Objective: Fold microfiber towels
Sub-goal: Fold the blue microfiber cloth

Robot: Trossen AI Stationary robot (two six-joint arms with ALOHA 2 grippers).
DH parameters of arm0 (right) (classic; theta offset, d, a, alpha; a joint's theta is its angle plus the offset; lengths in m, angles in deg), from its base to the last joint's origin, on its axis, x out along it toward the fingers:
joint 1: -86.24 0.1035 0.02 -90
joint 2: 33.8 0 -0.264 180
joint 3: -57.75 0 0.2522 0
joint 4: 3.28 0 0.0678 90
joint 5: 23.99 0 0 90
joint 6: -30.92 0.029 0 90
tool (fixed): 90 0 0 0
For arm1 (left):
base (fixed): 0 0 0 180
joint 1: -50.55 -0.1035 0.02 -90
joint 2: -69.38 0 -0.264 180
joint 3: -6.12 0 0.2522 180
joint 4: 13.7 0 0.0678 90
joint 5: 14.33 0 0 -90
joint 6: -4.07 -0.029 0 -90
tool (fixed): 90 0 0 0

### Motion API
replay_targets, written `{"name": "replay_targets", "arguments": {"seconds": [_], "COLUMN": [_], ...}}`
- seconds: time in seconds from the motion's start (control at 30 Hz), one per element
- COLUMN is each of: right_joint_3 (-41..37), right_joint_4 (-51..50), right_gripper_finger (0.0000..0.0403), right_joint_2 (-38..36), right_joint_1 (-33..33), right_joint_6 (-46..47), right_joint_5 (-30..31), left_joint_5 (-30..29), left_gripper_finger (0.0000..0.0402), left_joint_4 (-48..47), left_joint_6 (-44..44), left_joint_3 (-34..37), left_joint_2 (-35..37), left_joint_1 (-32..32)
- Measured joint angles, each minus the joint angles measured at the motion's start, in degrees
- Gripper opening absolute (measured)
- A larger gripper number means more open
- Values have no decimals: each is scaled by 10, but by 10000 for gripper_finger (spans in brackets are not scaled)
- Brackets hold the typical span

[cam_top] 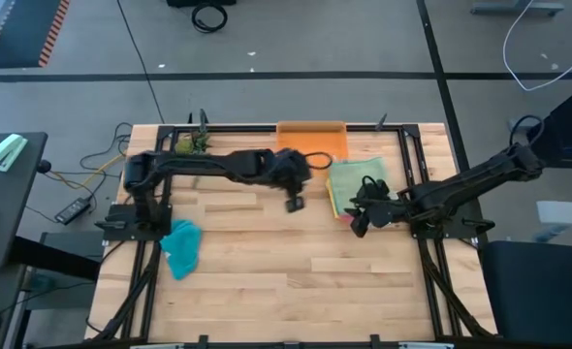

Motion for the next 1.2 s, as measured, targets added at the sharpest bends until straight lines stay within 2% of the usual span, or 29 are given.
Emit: {"name": "replay_targets", "arguments": {"seconds": [0.17,0.33,0.5,0.7,0.8,0.9,1.1,1.2], "right_joint_3": [13,5,5,5,5,6,22,33], "right_joint_4": [80,143,203,332,383,398,401,401], "right_gripper_finger": [183,183,183,183,183,183,183,183], "right_joint_2": [1,22,83,177,212,233,246,249], "right_joint_1": [28,52,80,90,83,75,55,51], "right_joint_6": [-34,-34,-34,-66,-83,-87,-85,-85], "right_joint_5": [23,29,30,28,28,27,5,6], "left_joint_5": [0,-6,-22,-34,-7,26,52,64], "left_gripper_finger": [101,148,180,189,190,190,190,190], "left_joint_4": [-267,-430,-433,-375,-403,-423,-423,-392], "left_joint_6": [111,179,238,437,529,584,608,610], "left_joint_3": [0,15,122,256,299,328,361,381], "left_joint_2": [51,55,85,120,123,127,128,128], "left_joint_1": [24,90,210,305,320,327,341,342]}}
